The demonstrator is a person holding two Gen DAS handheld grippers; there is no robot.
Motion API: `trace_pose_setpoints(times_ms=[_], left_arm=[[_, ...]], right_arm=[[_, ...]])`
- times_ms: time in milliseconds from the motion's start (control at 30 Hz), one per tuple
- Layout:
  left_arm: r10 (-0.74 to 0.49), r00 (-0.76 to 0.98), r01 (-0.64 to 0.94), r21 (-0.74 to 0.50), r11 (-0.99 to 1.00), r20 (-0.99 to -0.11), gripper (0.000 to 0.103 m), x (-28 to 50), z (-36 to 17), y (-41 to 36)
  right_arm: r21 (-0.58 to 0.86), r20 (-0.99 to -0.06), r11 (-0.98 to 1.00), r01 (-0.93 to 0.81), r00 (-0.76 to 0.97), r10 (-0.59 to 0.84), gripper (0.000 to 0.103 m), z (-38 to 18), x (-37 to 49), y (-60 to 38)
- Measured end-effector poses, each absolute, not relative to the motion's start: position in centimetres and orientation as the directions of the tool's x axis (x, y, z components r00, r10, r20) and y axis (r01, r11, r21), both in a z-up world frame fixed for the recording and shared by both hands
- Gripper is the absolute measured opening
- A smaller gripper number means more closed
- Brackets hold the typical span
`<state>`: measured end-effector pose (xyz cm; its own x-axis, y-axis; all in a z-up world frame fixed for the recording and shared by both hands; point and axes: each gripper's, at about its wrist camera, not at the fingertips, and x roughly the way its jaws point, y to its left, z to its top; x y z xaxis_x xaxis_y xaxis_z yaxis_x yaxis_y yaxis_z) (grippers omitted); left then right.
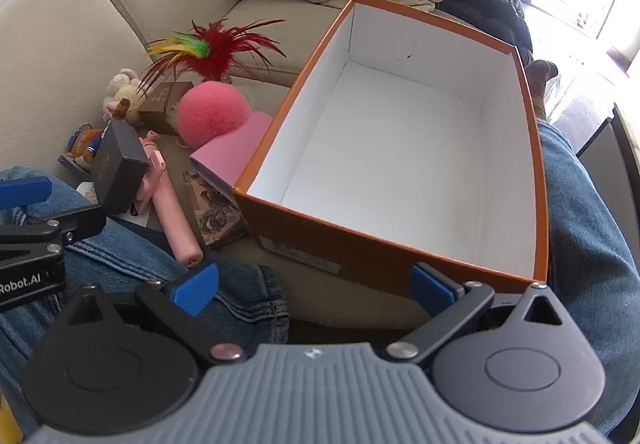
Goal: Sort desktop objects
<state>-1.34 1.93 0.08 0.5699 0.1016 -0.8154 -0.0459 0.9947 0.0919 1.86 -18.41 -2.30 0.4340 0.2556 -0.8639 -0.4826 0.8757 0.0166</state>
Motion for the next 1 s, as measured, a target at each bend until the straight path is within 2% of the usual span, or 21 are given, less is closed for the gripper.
trace_pose_setpoints(times_ms=[267,367,500,733,867,1000], left_arm=[[0.106,0.578,-0.062,0.085,0.994,-0.809,0.074,-1.6,1.1,4.1],[0.098,0.58,-0.076,0.066,0.995,-0.809,0.074,-1.6,1.5,5.3],[0.097,0.574,-0.095,0.052,0.994,-0.813,0.063,-1.3,1.5,6.6],[0.04,0.53,-0.102,-0.017,0.995,-0.847,0.046,0.3,0.1,8.4],[0.008,0.506,-0.146,-0.076,0.986,-0.863,0.046,1.9,-0.8,9.6],[0.006,0.49,-0.176,-0.092,0.98,-0.872,0.046,3.9,-1.5,10.3]], right_arm=[[0.01,-0.826,0.841,-0.541,0.47,0.312,0.102,-1.3,1.4,-17.6],[0.007,-0.799,0.817,-0.576,0.489,0.351,0.099,-0.7,1.3,-16.9],[0.017,-0.784,0.772,-0.635,0.471,0.404,0.077,-0.3,1.6,-15.4],[0.087,-0.79,0.675,-0.733,0.361,0.495,0.053,-1.1,3.2,-11.9],[0.138,-0.807,0.631,-0.764,0.282,0.518,0.047,-2.5,4.6,-9.5],[0.167,-0.823,0.601,-0.782,0.224,0.521,0.033,-4.2,6.1,-7.1]])
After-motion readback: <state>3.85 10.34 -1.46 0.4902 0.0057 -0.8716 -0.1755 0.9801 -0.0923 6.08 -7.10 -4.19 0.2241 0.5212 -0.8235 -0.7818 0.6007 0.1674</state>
